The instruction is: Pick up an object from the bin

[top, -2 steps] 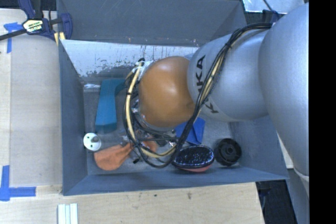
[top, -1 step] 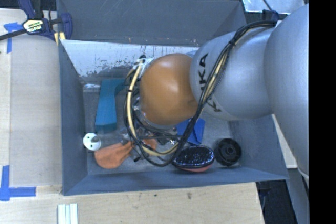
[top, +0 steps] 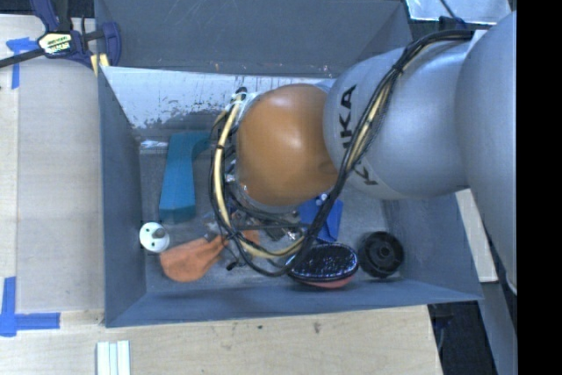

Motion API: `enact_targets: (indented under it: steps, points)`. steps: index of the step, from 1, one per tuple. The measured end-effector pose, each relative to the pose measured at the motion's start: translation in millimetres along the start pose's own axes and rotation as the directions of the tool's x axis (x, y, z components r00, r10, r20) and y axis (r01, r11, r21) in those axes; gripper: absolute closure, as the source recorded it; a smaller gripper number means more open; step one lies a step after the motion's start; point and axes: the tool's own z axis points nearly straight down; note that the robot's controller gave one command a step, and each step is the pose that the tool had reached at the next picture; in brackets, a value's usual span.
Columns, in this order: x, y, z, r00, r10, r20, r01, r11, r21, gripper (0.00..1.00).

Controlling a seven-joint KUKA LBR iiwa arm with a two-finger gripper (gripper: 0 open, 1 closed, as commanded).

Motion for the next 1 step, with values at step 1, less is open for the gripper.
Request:
enact_targets:
  steps: [1]
  points:
    - [0.0,0.0,-21.8,1.0,0.0,0.001,0.0,1.0,0.0,1.0]
